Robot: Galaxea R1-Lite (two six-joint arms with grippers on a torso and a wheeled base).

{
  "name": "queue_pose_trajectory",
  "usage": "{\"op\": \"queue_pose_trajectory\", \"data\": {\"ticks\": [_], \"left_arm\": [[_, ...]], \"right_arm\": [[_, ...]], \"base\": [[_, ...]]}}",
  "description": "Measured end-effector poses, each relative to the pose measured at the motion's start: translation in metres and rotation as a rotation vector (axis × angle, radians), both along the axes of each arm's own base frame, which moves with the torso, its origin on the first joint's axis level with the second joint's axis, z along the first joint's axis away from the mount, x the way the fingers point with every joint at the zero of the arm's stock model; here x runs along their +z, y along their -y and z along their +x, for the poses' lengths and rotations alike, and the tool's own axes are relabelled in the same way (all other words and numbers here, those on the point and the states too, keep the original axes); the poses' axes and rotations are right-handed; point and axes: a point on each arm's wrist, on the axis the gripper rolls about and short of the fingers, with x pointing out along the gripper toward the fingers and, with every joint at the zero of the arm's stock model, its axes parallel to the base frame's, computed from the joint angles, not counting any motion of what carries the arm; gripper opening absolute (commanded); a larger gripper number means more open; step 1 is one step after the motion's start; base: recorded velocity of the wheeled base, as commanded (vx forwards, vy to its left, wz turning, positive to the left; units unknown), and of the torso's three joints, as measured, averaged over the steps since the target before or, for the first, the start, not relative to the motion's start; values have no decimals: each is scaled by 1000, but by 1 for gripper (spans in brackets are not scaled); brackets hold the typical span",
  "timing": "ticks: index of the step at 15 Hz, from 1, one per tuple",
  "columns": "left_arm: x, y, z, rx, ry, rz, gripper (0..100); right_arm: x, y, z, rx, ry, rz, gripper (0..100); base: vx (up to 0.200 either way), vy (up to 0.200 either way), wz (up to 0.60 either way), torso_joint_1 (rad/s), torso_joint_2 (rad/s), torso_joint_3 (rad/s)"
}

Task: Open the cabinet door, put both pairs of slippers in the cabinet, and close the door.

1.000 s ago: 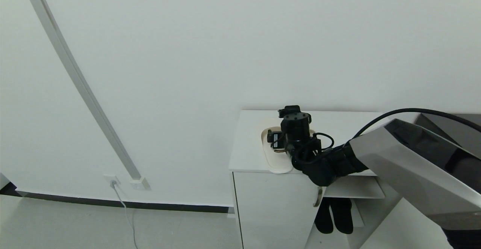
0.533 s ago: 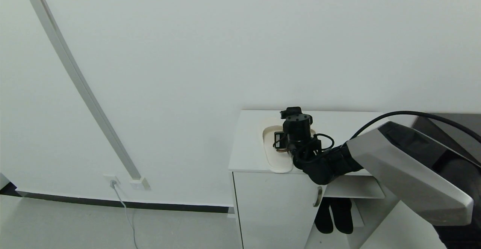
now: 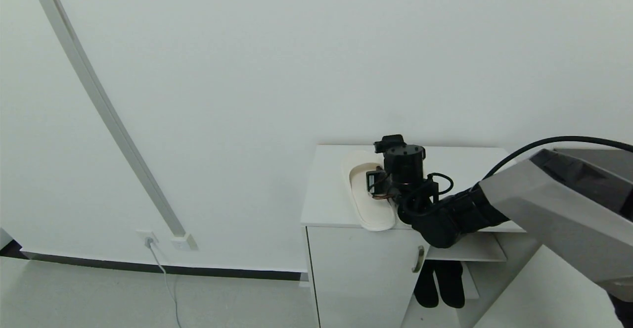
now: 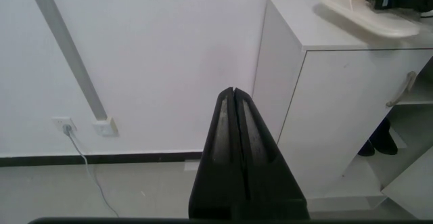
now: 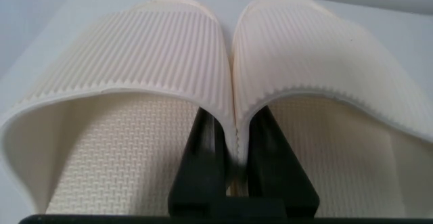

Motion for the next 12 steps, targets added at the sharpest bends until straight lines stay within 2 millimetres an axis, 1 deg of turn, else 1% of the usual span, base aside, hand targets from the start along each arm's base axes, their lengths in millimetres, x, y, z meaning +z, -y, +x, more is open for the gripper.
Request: {"op": "queue_pose_trajectory", "data": {"ticks": [1, 3, 6, 10, 11, 12], "left_arm": [[0, 0, 0, 0, 0, 0, 0], [0, 0, 0, 0, 0, 0, 0], [0, 0, 0, 0, 0, 1, 0], [0, 0, 0, 0, 0, 1, 0], [0, 0, 0, 0, 0, 1, 0], [0, 0, 0, 0, 0, 0, 0]], "right_arm": [[4, 4, -12, 31, -4, -1, 0], [5, 13, -38, 93, -17, -2, 0], [3, 32, -84, 201, -51, -10, 0], [17, 59, -150, 419, -97, 1, 0], [18, 61, -162, 454, -112, -4, 0], [20, 63, -170, 471, -114, -4, 0]], "base": [[0, 0, 0, 0, 0, 0], [0, 0, 0, 0, 0, 0], [0, 0, 0, 0, 0, 0], [0, 0, 0, 0, 0, 0], [0, 0, 0, 0, 0, 0], [0, 0, 0, 0, 0, 0]]}}
